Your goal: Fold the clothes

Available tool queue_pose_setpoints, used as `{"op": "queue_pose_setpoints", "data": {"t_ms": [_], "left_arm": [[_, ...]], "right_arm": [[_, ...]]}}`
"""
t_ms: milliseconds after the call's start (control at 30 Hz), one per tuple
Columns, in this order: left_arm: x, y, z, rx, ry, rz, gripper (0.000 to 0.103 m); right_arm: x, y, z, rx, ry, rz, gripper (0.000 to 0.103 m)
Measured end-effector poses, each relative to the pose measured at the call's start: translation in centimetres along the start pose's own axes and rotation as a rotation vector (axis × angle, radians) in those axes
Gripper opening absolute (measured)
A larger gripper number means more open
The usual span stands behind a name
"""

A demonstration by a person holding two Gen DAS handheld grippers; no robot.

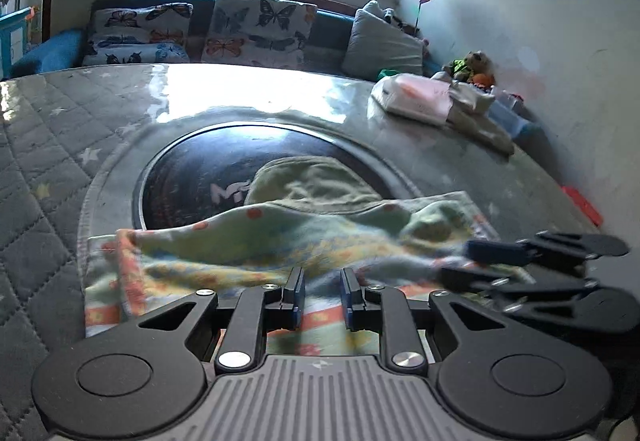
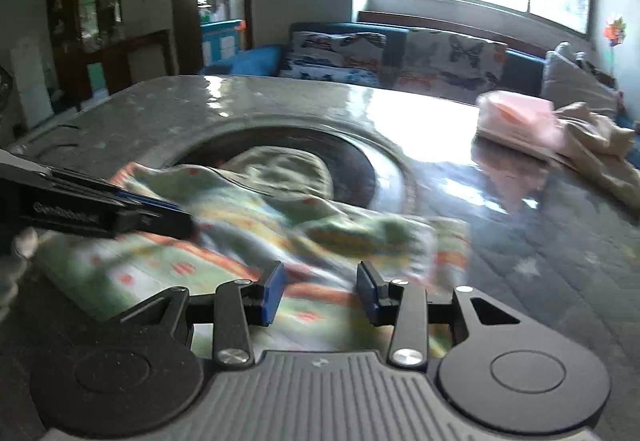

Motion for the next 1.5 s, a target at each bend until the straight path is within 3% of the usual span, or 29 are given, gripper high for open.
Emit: {"op": "queue_pose_setpoints", "data": {"t_ms": [267,433,500,700,1000,1233,1333,1500], "left_arm": [[-1.5,-1.4,0.6,-0.014,0.012,-0.049,0.021],[-4.1,0.8,0.4,0.027,0.059,-0.038,0.022],[-4.7,2.2,0.7,0.069,0.069,-0.038,0.022],[-5.0,4.2,2.1,0.104,0.059,-0.041,0.022],[-5.3,3.7,3.6,0.066,0.059,-0.056,0.022],[-6.7,1.5,4.5,-0.005,0.068,-0.086,0.022],[-7.3,-0.1,5.2,-0.042,0.061,-0.122,0.030],[-8.4,-1.6,6.0,-0.092,0.068,-0.125,0.031]], "right_arm": [[-2.6,1.3,0.2,0.001,0.052,0.030,0.043],[-4.3,1.6,0.2,-0.007,0.087,0.042,0.048],[-4.6,0.0,0.1,-0.045,0.107,0.014,0.057],[-3.3,-4.1,1.8,-0.131,0.075,-0.054,0.062],[-3.3,-2.5,3.2,-0.098,0.057,-0.026,0.078],[-4.0,-0.7,3.8,-0.069,0.048,-0.005,0.081],[-4.1,-0.2,4.1,-0.072,0.043,0.005,0.083],[-4.7,0.1,3.6,-0.068,0.055,0.027,0.085]]}}
Point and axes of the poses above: each gripper's, at about its wrist camera, not at the fingertips, and x roughly the way its jaws point, y to its right, z to its underside, the point moved 10 cm from there along x, roughly the way its jaws point, and after that the axes turned 15 degrees about x, right-handed, at the moved point
